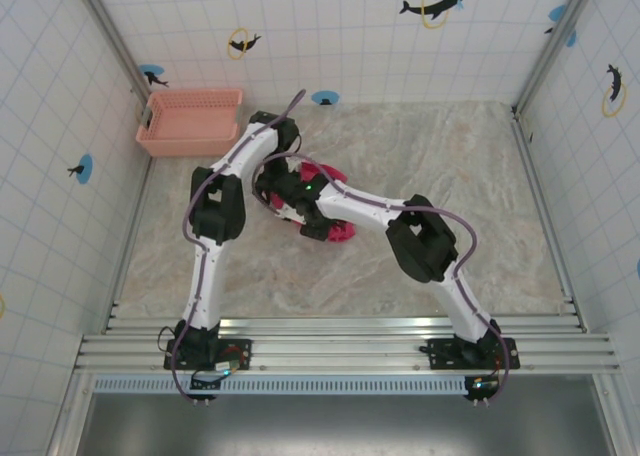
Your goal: Roll up the long pants
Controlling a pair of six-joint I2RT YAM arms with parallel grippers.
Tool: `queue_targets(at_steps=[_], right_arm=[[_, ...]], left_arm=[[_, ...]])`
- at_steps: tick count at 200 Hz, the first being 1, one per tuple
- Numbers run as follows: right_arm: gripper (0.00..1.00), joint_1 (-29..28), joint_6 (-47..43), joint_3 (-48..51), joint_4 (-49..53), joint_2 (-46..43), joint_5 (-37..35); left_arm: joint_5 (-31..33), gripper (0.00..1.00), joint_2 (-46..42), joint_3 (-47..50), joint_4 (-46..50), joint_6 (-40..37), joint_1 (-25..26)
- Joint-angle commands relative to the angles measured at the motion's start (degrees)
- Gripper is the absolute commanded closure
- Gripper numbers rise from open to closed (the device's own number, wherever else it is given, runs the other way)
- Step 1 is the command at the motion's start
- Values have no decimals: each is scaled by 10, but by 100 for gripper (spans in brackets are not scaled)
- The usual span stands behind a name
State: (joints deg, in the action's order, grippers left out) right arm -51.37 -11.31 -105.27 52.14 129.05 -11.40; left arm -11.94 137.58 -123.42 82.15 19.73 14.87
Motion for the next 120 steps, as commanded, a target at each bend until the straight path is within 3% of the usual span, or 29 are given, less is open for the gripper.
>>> queue_targets(at_steps=[1,28,75,98,120], right_arm=[[94,22,-6,40,11,37,235],[94,45,8,44,12,2,434],[96,80,97,76,-43,-41,699],[96,104,252,144,-201,-55,777],[96,132,362,187,-319,-56,792]], left_arm=[[12,2,-57,16,9,-3,-16],[18,3,-104,23,14,-2,-43],[48,3,-151,7,32,0,-69],[74,3,-168,9,40,-6,-72],[81,3,-181,30,48,-7,-72]])
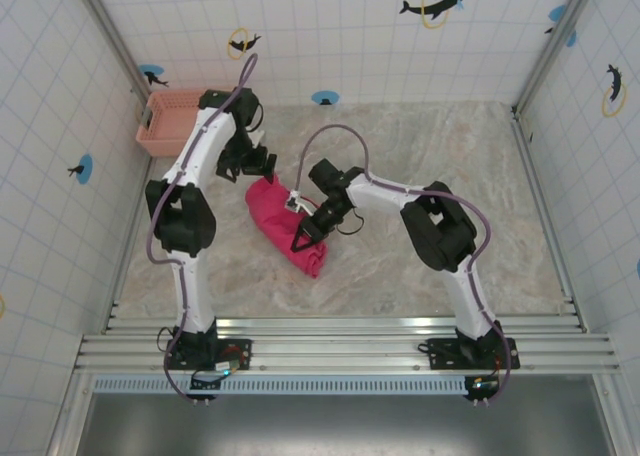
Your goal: Roll up the long pants
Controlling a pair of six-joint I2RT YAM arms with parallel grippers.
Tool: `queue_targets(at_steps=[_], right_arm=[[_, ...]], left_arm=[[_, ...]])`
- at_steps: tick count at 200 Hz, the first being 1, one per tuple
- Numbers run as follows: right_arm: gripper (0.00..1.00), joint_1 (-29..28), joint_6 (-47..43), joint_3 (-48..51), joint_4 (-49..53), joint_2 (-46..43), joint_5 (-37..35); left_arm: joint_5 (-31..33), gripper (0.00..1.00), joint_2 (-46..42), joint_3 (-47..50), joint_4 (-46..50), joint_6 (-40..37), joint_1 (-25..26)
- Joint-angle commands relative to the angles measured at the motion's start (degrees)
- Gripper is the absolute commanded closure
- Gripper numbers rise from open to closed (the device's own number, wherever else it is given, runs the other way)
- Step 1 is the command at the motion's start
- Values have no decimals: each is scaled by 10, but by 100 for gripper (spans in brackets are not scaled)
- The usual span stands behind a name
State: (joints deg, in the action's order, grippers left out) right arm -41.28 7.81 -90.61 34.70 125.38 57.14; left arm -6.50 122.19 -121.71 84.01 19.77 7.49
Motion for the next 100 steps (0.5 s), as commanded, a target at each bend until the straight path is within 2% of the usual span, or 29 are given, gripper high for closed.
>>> queue_targets(at_steps=[1,28,43,74,100], right_arm=[[96,32,172,41,-146,-19,107],[96,62,276,87,-277,-8,110],[96,76,299,105,-305,-1,101],[96,96,353,126,-369,26,97],[96,105,367,124,-358,54,86]], left_arm=[[27,3,-28,15,30,-7,2],[31,2,-58,82,17,-3,2],[16,2,-85,140,-8,5,2],[-116,2,-149,307,-140,71,1],[-205,3,-168,394,-246,146,2]])
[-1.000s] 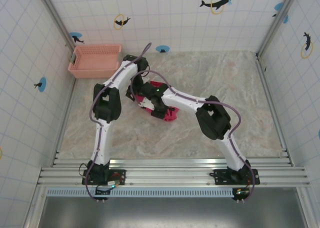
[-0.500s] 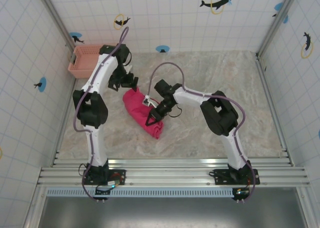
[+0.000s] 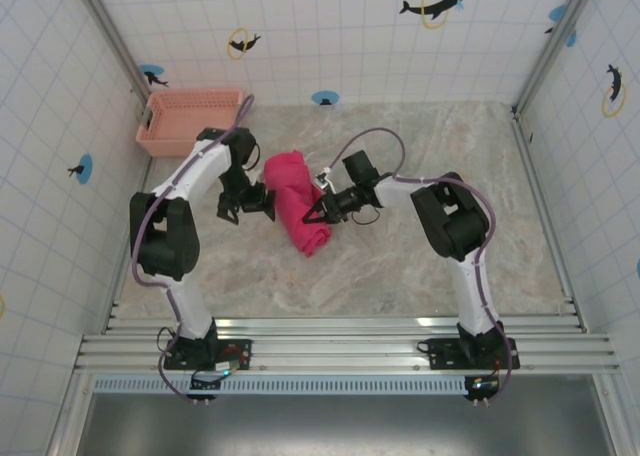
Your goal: Roll up the long pants
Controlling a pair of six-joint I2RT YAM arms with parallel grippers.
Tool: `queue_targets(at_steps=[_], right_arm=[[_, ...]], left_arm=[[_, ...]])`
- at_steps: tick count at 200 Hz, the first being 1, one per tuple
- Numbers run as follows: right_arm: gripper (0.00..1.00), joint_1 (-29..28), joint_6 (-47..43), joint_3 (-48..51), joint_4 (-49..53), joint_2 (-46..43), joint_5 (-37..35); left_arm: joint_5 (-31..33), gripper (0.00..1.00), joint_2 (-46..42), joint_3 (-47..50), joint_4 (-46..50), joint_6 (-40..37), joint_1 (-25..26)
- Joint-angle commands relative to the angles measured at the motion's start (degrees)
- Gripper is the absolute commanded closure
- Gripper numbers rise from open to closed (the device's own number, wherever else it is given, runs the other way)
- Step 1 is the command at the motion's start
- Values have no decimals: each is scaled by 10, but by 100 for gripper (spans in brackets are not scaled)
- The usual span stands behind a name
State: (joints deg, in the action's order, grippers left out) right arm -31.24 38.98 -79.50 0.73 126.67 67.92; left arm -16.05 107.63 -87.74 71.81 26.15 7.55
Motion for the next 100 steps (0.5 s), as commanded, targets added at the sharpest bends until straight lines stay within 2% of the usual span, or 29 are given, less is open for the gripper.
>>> queue_targets(at_steps=[1,49,79,100], right_arm=[[96,5,56,14,-18,42,-22],[97,27,70,28,-6,78,-50],[97,38,48,32,14,82,-44],[97,41,45,35,13,84,-41]], left_arm=[[-112,3,-22,56,-128,84,1],[-121,3,-27,60,-174,138,-2],[-173,3,-46,104,-288,185,-3],[-187,2,-29,110,-319,194,-4]])
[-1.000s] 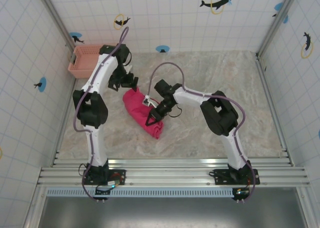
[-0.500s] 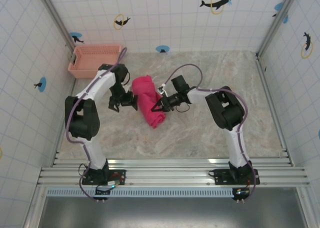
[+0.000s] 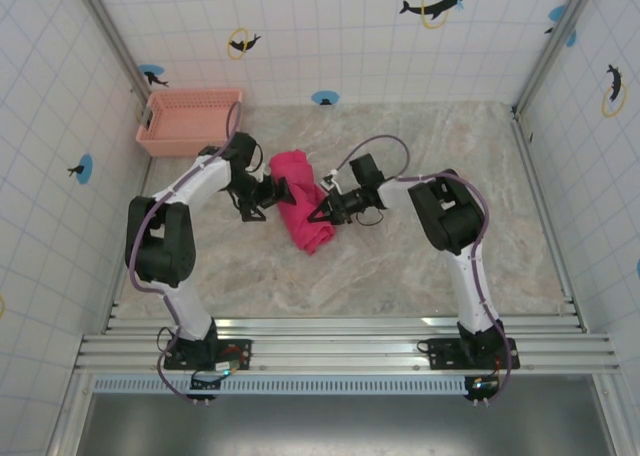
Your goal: Roll up the long pants
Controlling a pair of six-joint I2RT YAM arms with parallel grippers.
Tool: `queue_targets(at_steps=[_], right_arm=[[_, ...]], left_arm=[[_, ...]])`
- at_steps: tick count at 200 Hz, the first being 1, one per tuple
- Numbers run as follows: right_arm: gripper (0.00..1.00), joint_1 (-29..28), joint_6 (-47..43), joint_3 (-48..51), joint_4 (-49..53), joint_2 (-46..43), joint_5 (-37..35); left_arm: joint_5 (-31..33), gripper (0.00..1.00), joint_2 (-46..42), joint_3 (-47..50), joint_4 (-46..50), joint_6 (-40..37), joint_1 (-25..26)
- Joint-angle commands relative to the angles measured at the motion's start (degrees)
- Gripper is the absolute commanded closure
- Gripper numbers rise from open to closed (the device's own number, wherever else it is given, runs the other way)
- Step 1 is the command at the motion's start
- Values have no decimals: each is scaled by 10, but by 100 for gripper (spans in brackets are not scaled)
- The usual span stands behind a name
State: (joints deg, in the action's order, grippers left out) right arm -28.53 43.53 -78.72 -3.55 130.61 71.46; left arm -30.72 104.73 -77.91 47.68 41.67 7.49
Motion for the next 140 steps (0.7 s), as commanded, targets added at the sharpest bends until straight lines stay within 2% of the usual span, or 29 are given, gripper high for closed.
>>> queue_targets(at_steps=[1,51,84,140], right_arm=[[97,14,-1,28,56,45,-76],[97,15,0,15,60,60,-71],[97,15,1,2,62,71,-66],[98,15,-3,2,65,70,-63]], left_arm=[[-41,3,2,11,-79,39,-3],[-75,3,78,-7,-144,55,2],[-50,2,157,-64,-78,18,20],[-120,2,244,-86,-137,45,47]])
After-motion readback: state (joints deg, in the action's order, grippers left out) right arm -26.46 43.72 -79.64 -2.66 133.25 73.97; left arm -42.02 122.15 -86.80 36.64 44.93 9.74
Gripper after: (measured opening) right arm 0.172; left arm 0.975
